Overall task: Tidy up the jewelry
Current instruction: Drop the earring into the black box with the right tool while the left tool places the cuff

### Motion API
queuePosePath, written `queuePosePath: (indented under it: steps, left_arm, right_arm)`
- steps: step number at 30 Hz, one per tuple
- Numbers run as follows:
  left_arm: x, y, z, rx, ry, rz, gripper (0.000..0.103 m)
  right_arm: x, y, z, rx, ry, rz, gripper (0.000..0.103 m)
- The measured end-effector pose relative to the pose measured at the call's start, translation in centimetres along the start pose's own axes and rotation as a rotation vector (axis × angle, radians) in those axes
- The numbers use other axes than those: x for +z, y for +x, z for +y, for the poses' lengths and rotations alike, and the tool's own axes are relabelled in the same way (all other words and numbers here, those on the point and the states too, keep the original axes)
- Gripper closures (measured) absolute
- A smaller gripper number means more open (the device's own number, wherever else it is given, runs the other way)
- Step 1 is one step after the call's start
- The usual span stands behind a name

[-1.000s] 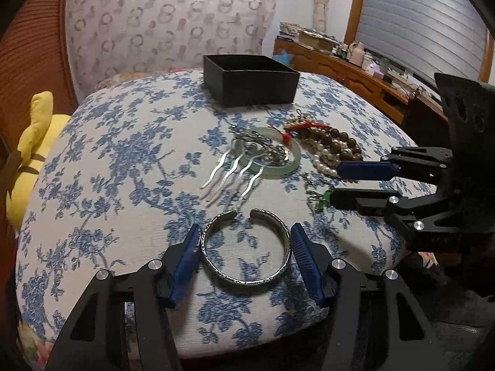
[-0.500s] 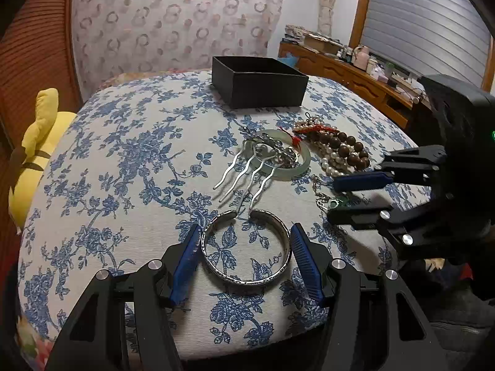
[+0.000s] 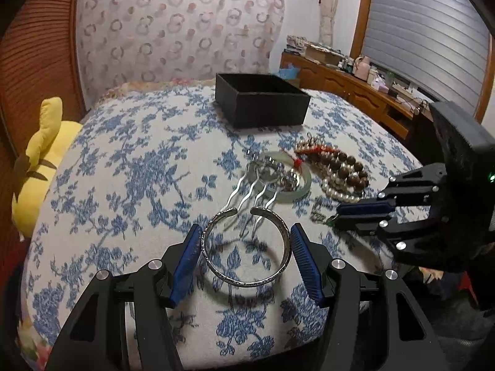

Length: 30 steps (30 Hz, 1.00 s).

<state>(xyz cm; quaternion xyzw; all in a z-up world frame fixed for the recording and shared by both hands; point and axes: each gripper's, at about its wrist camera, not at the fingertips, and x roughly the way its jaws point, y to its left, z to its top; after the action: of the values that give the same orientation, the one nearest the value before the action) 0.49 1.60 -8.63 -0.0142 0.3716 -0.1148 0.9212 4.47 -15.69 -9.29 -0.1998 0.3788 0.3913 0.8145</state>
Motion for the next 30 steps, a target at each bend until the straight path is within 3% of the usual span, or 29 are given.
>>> queuePosePath:
  steps: [15, 30]
  left_arm:
    - [3.8, 0.4, 0.0, 0.003, 0.017, -0.065, 0.047]
    - [10.2, 2.4, -0.3, 0.007, 0.054, -0.157, 0.047]
  right_arm:
    - [4.5, -4.8, -2.4, -0.060, 0.019, -0.163, 0.091]
    - [11.1, -7.5, -9.2, -0.203, 0.037, -0.305, 0.091]
